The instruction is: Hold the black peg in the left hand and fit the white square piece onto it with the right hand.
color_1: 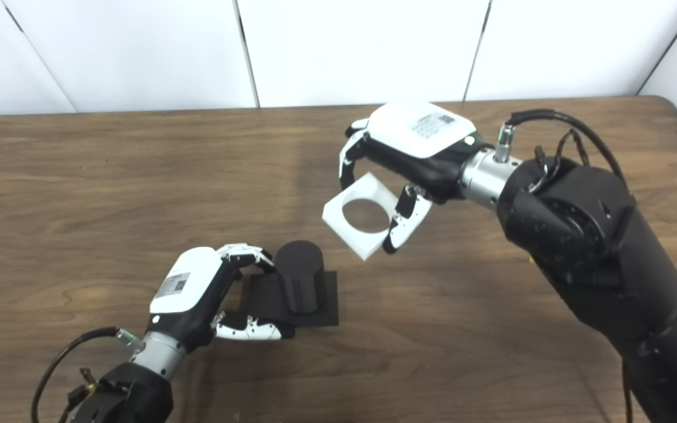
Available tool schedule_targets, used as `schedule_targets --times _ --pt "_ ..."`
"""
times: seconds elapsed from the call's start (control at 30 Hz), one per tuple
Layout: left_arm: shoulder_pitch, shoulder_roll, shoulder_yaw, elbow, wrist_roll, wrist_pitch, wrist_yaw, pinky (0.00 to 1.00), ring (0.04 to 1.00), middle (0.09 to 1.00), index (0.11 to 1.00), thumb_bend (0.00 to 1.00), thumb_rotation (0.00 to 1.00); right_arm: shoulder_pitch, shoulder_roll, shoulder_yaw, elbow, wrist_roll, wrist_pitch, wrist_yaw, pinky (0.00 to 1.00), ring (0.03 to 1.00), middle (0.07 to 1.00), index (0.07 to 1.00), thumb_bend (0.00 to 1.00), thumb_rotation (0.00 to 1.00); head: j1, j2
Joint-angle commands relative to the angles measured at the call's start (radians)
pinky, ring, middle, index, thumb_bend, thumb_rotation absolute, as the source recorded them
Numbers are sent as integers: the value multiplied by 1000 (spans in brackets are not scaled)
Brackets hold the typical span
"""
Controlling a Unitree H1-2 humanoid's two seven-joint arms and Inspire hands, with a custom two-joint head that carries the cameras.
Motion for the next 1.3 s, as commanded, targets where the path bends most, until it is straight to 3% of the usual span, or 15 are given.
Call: schedule_targets --times 0.0,0.43,1.27 --pt "-7 0 -13 18 -3 6 -16 736 829 765 488 505 46 -42 14 -20 -52 9 5 7 844 890 746 482 522 128 2 1" --pt "-11 -3 -22 18 0 24 -19 741 830 761 488 506 47 -60 76 -26 -112 20 2 52 828 879 736 480 524 129 7 -1" --pt "-9 -5 -33 3 6 40 -23 741 830 764 488 506 46 -4 154 -2 -40 -28 -144 -5 845 869 722 482 524 130 15 -2"
